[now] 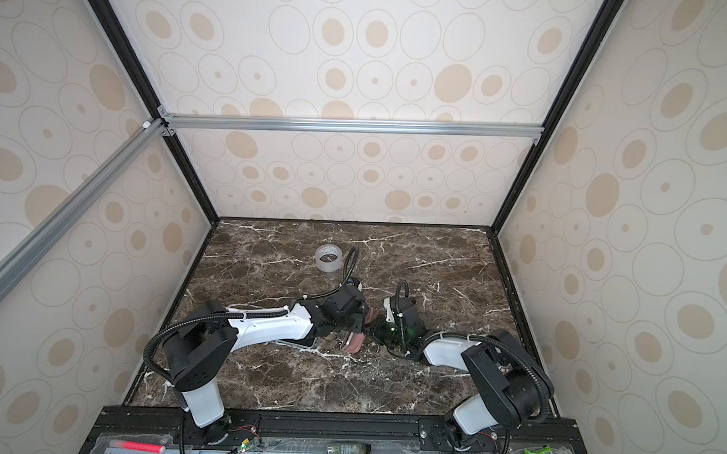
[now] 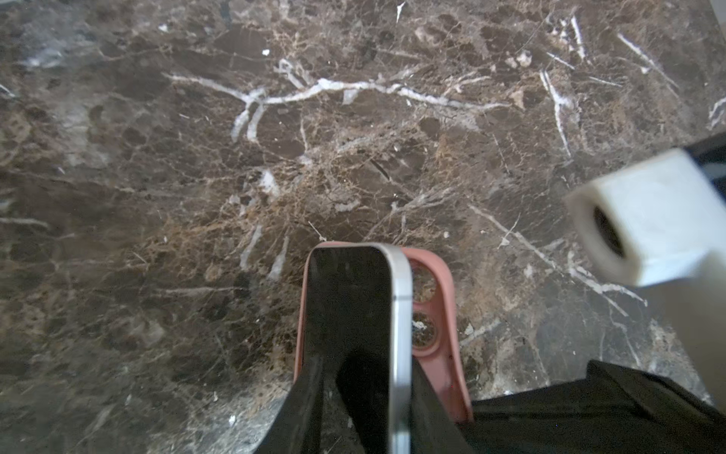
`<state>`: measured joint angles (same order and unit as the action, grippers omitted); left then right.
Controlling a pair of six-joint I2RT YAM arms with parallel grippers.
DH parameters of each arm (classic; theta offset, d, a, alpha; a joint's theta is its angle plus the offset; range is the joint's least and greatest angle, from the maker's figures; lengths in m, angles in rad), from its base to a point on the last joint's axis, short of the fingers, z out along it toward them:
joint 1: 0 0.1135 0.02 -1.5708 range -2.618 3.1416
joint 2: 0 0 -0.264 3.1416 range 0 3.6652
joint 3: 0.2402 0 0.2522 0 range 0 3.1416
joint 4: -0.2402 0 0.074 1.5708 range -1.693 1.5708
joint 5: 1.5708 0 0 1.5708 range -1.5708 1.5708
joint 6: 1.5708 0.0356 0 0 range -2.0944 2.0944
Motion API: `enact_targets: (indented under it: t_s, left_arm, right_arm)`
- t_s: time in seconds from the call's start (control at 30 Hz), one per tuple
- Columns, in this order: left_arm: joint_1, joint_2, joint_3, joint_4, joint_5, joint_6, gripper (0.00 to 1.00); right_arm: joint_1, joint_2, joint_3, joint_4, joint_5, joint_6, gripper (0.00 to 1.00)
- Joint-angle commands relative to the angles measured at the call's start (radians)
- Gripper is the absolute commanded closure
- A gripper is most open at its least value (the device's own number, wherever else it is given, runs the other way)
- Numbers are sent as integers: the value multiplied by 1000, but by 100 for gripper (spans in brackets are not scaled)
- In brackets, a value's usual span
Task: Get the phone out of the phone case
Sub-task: 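Pull the pink case with the right gripper away from the left gripper's phone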
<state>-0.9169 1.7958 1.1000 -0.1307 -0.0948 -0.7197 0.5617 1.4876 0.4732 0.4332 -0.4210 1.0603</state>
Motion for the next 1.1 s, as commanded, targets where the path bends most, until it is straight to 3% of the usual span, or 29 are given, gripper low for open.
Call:
enact_targets:
  t_s: [0.0,0.3,0.67,0.83,1.07]
  left_arm:
    - [-1,14,11,-61,-34,-12,70]
    - [-2,13,17,-70,-42,-13,81]
    - [0,-27,-2,-56,-41,-16,91]
    - [0,-116,-29,-11,-61,-17,98]
    - [-1,-224,-50,-34,-145,12,99]
  right_arm:
    - [3,-24,5,42,16,4,100]
    - [2,-24,7,36,20,-1,100]
    - [2,-51,43,-122,47,-71,100]
    - [-3,-74,102,-292,61,-151,100]
    - [-44,-65,277,-678,84,-378,100]
